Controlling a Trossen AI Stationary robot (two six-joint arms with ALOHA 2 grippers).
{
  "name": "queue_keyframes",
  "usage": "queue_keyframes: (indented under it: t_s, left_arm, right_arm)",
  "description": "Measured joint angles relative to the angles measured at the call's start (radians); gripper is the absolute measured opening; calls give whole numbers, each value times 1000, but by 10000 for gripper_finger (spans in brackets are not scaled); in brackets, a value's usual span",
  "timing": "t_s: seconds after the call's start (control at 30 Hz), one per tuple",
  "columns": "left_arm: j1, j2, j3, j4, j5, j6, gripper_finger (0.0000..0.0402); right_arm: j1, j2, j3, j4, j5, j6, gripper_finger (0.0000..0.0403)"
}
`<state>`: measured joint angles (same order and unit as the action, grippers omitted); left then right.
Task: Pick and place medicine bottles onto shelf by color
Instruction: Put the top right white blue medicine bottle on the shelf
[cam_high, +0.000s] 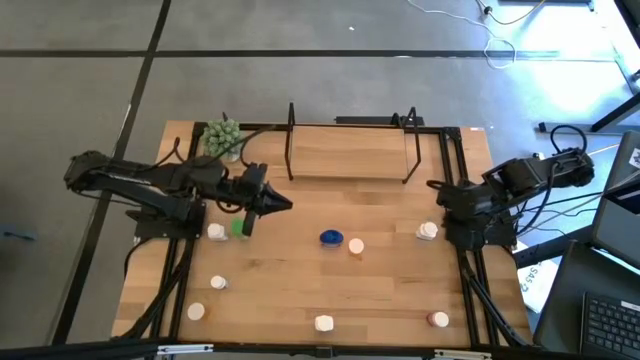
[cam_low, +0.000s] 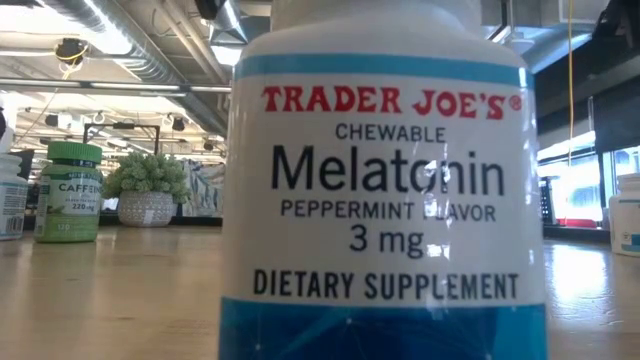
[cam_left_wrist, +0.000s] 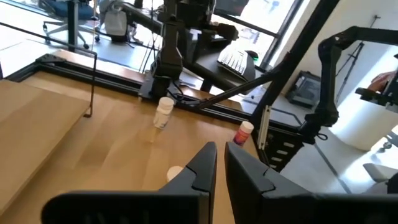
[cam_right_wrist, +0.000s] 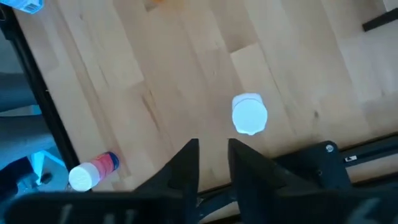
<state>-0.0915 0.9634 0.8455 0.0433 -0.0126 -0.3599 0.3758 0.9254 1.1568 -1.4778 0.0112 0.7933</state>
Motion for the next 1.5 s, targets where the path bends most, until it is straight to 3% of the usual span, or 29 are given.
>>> queue_keyframes:
  t_s: [0.2,0.47,0.83,1.5]
  left_arm:
    - [16,0,0,0,65,0,27]
    - [16,0,0,1,80,0,27]
    - [16,0,0,1,79,2,27]
    - [16,0,0,0,86,3,27]
  right_arm:
    - [-2,34,0,9,73,-110,159]
    - [-2,66,0,7,74,-223,230]
    - [-2,65,-19,-4,74,-189,236]
    - [-41,49,-366,191,40,-174,236]
